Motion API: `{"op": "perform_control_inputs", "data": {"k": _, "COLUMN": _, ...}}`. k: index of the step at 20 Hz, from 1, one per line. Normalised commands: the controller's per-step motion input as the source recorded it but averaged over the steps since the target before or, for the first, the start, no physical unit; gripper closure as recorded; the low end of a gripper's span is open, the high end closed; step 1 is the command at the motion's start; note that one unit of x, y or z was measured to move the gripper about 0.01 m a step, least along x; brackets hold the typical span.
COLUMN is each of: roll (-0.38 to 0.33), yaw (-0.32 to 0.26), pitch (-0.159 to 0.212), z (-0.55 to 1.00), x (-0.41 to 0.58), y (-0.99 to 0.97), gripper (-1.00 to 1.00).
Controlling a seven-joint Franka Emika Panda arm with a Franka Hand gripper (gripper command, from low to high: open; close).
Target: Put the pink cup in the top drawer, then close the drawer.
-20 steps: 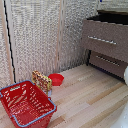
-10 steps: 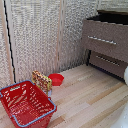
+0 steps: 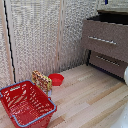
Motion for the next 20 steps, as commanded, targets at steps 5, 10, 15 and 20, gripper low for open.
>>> {"op": "perform_control_inputs", "data": {"k": 5, "roll": -0.368, "yaw": 0.110, "pitch": 0.104, "z": -0.24, "x": -0.197, "y": 0.14, "gripper": -1.00}}
{"op": "perform_control_inputs", "data": {"k": 10, "roll": -0.354, "yaw": 0.068, "pitch": 0.234, "z": -0.07, "x": -0.182, "y": 0.26, "gripper": -1.00}}
{"op": "perform_control_inputs", "data": {"k": 15, "roll": -0.347, "yaw": 0.049, "pitch": 0.248, "z": -0.05, "x": -0.171, "y": 0.30, "gripper": -1.00}}
{"op": "perform_control_inputs", "data": {"k": 20, "roll": -0.371, "yaw": 0.075, "pitch": 0.146, "z": -0.25, "x": 0.022, "y": 0.28, "gripper": -1.00}}
